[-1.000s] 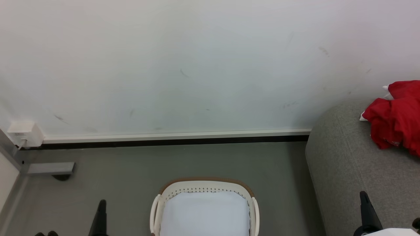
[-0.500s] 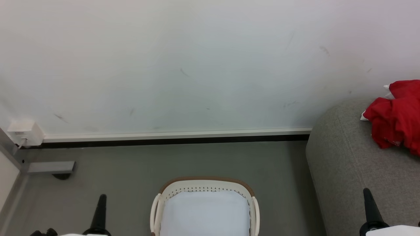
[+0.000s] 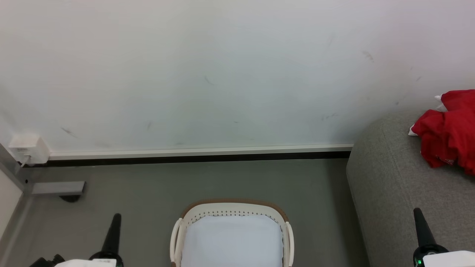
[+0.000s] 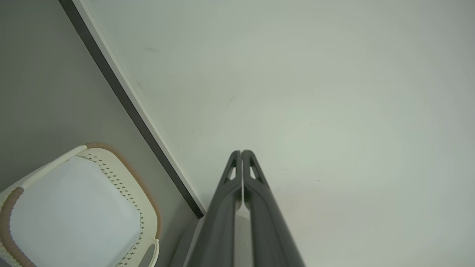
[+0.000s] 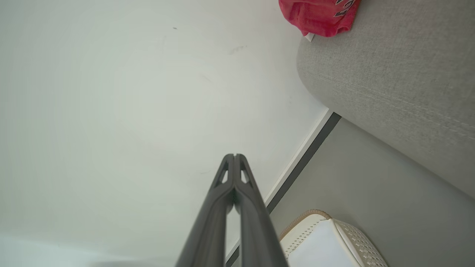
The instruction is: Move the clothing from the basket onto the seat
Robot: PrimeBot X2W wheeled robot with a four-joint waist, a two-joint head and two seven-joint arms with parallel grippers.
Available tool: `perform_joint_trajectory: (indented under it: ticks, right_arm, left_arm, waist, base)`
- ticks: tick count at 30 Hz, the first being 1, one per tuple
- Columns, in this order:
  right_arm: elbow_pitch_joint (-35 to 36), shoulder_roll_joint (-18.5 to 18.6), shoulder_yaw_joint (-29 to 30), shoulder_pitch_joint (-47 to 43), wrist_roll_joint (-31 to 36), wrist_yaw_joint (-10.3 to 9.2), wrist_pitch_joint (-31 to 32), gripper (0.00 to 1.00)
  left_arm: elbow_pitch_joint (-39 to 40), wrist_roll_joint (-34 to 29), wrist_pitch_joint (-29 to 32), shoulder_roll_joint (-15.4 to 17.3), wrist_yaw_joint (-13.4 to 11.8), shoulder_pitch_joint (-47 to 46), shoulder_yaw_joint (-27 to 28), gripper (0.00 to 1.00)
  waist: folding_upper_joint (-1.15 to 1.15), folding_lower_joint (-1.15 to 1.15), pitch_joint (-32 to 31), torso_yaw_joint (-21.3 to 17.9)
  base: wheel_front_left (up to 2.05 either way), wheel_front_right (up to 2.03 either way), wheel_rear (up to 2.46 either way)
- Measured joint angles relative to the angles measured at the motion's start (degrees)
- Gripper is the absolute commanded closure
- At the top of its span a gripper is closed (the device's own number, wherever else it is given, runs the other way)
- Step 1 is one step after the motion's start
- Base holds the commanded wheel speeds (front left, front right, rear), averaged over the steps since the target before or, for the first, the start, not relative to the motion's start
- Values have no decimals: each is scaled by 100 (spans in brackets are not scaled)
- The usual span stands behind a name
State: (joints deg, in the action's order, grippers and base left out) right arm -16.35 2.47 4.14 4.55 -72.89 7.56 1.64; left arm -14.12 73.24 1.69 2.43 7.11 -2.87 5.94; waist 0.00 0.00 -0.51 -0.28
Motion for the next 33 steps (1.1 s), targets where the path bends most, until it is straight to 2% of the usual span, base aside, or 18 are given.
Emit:
perform_joint_trajectory:
  ticks: [33]
  right_arm:
    - [175, 12, 187, 116, -1523, 0, 387, 100]
  left_arm:
    - [0, 1470, 386, 15, 19, -255, 45, 100]
  waist:
    - [0, 0, 52, 21]
  base:
    - [0, 0, 0]
